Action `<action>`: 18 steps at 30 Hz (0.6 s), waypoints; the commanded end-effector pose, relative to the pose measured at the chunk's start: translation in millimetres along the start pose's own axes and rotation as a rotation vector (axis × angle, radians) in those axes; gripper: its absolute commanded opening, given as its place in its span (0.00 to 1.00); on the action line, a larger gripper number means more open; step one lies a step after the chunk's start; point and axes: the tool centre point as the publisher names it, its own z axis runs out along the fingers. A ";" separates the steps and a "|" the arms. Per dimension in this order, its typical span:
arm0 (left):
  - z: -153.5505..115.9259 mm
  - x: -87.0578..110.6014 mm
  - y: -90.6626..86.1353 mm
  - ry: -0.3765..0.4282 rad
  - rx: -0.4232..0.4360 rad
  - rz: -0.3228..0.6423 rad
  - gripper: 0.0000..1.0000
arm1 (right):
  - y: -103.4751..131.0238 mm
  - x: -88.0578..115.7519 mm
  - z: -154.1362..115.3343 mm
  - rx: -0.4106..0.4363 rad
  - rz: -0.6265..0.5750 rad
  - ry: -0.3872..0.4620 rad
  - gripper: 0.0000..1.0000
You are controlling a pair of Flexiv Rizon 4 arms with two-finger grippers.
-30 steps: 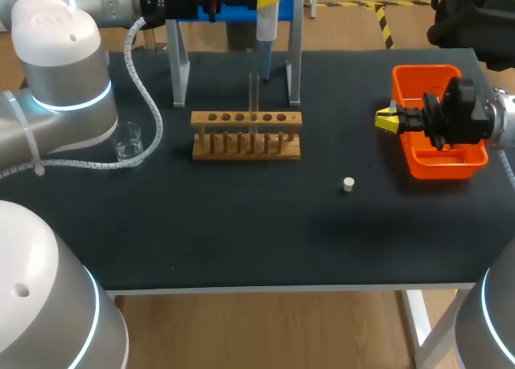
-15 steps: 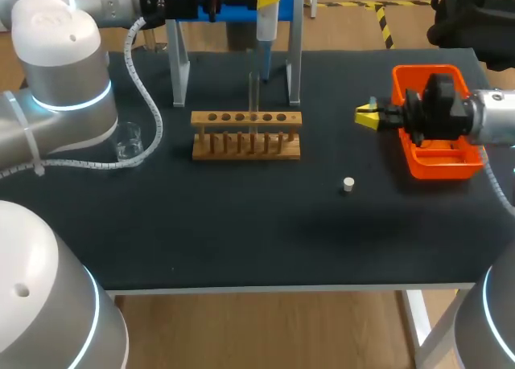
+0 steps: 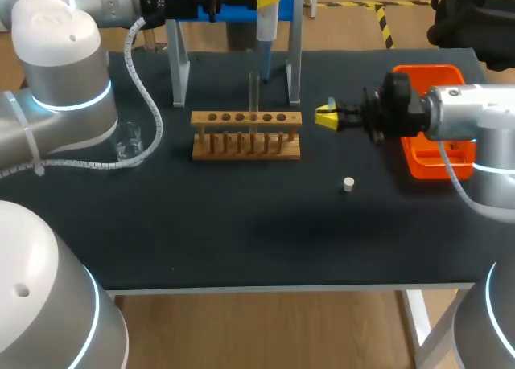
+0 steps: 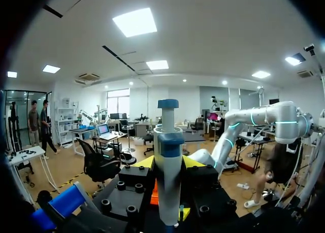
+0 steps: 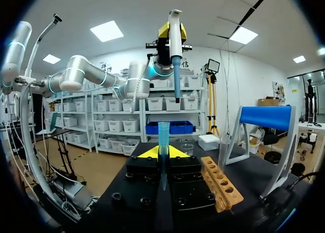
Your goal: Invert the test tube, pick up the pipette, mount the tip to pipette, aspirate from beaker and dispense into the tube, eject the tip, return the pipette, and cap with the stopper.
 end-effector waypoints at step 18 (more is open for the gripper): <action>0.2 0.5 0.4 -0.001 0.004 0.001 0.00 | 2.3 -15.0 64.4 -0.003 -0.005 0.041 0.00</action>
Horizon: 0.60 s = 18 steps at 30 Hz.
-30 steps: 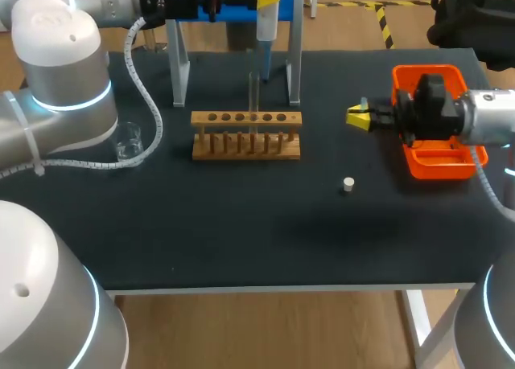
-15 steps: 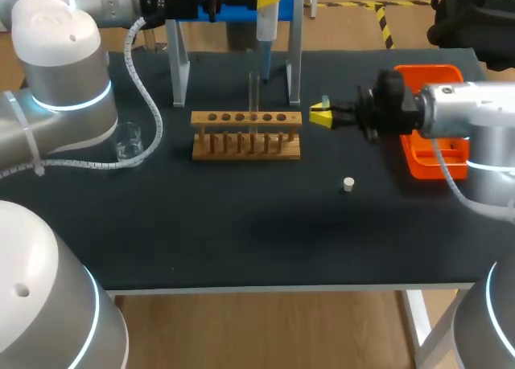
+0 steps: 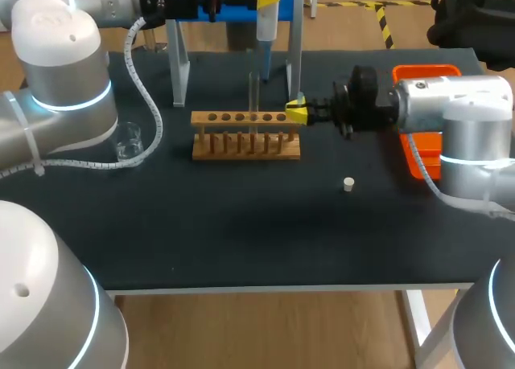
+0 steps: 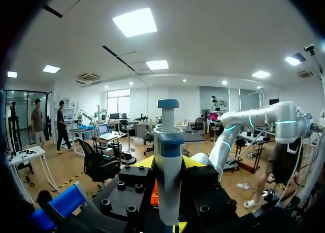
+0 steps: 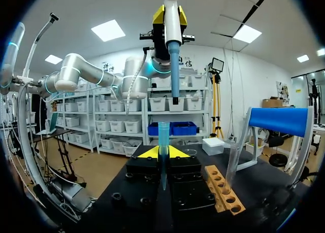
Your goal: Invert the test tube, pick up the pipette, mount the tip to pipette, aspirate from beaker and dispense into the tube, eject the tip, return the pipette, and cap with the stopper.
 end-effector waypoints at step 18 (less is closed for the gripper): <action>0.2 0.5 0.4 -0.001 0.004 0.001 0.00 | -4.5 -12.3 40.4 0.000 0.004 0.030 0.00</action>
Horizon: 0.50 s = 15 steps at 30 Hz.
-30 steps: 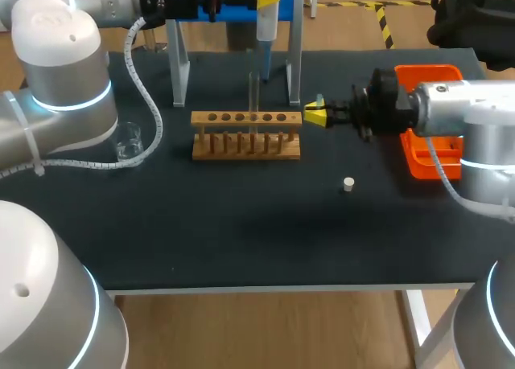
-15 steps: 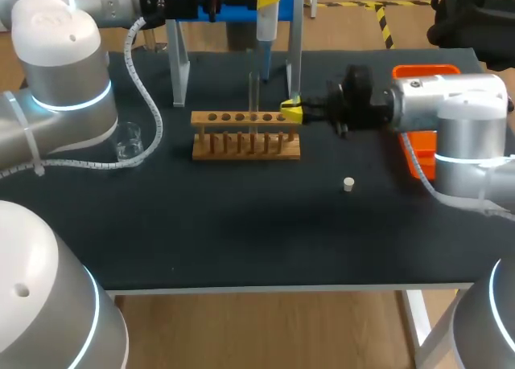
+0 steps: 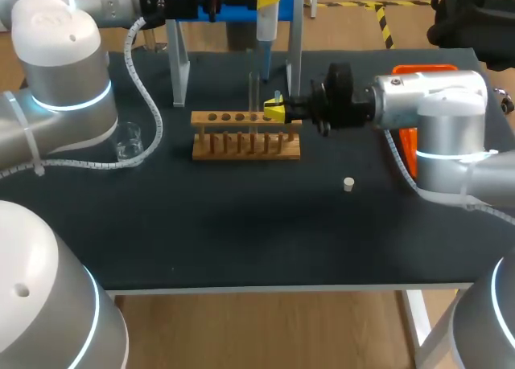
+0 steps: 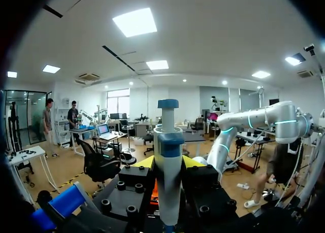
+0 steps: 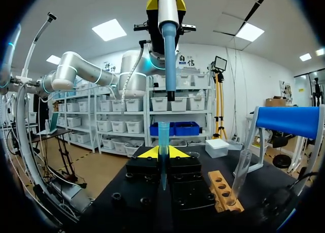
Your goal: Invert the test tube, pick up the pipette, mount the tip to pipette, aspirate from beaker and dispense into the tube, eject the tip, return the pipette, and cap with the stopper.
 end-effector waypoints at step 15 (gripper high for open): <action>0.2 0.5 0.4 -0.001 0.004 0.001 0.00 | -1.2 -7.0 18.2 0.008 0.000 0.021 0.00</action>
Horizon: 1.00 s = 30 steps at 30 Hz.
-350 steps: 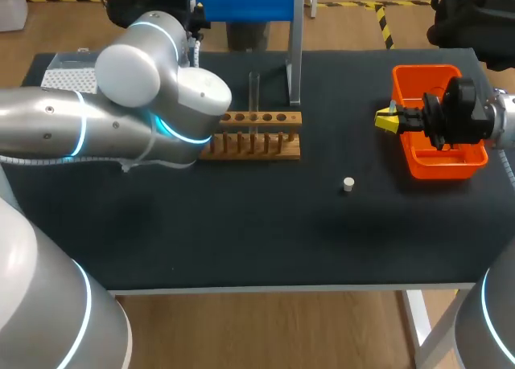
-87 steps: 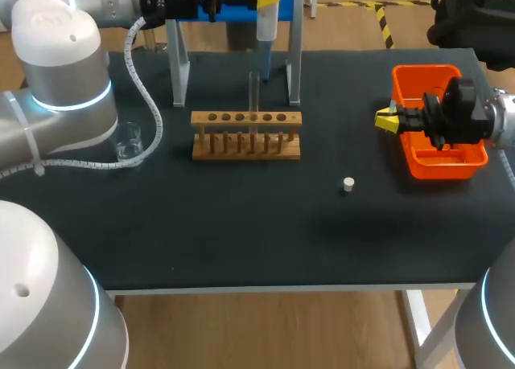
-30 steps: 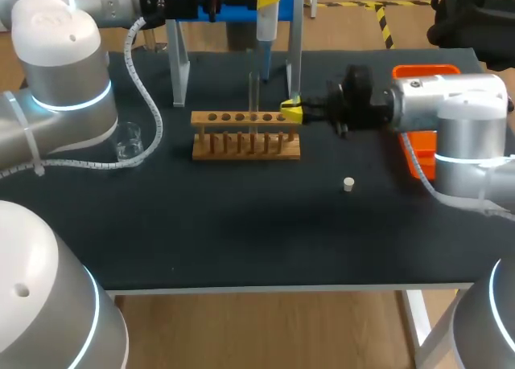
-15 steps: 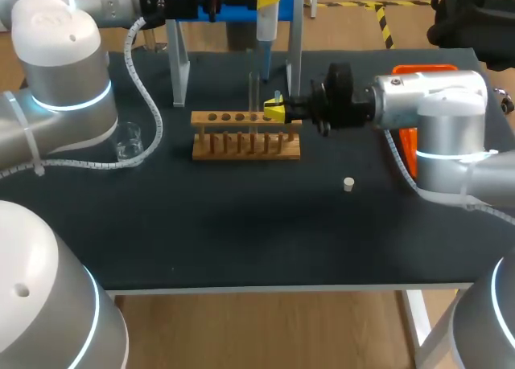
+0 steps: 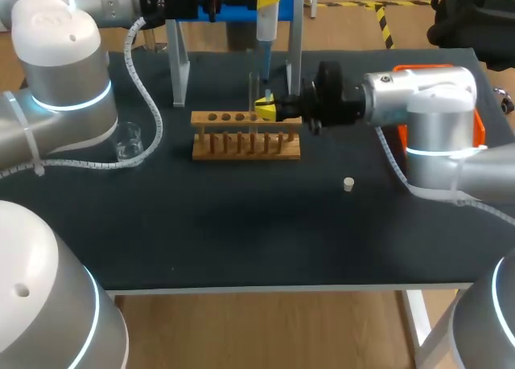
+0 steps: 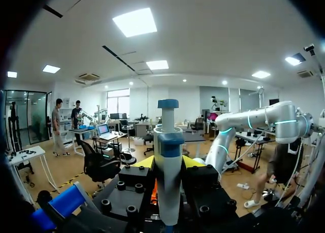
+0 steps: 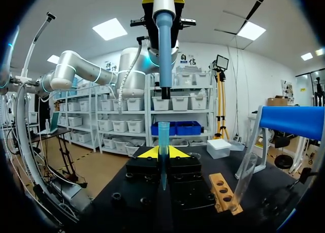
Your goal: Invert the test tube, pick up the pipette, mount the tip to pipette, aspirate from beaker and dispense into the tube, eject the tip, return the pipette, and cap with the stopper.
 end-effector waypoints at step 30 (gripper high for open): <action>0.2 0.5 0.4 -0.001 0.004 0.001 0.00 | 7.4 -5.4 4.5 -0.011 -0.015 0.013 0.00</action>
